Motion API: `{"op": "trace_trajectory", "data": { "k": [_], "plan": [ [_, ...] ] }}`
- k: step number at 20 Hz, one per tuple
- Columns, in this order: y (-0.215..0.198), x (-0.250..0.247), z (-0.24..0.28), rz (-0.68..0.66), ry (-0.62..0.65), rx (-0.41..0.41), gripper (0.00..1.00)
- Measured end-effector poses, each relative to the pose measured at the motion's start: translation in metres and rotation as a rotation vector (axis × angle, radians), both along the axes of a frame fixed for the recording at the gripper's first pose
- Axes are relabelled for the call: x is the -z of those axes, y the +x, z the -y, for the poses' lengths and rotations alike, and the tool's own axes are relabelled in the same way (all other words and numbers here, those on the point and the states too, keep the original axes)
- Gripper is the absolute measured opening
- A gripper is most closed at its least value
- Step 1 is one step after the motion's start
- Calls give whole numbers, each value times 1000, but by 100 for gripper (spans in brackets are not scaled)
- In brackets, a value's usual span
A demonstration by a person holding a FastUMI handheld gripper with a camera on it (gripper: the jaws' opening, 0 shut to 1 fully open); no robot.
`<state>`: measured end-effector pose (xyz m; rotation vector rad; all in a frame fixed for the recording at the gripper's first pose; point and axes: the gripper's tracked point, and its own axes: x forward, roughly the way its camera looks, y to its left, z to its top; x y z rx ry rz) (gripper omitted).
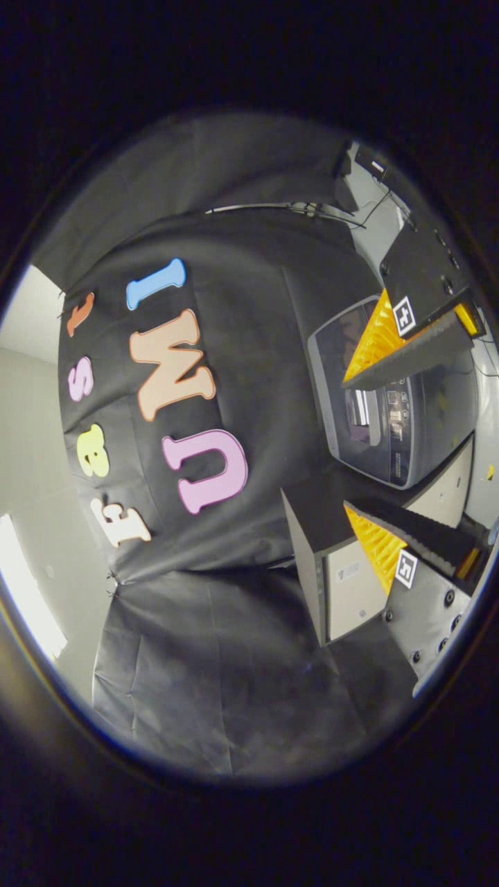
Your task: Put the clothes into the washing machine and then close the washing machine lid.
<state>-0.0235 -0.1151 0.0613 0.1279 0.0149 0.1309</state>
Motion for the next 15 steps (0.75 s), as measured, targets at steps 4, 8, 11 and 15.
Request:
{"op": "trace_trajectory", "data": {
  "k": [4,8,11,15],
  "plan": [
    [-1,-3,-1,18,-17,8,96],
    [-1,-2,-5,18,-43,6,96],
    [-2,0,-12,25,-66,-6,95],
    [-1,2,-13,30,-115,-6,95]
  ]
}}
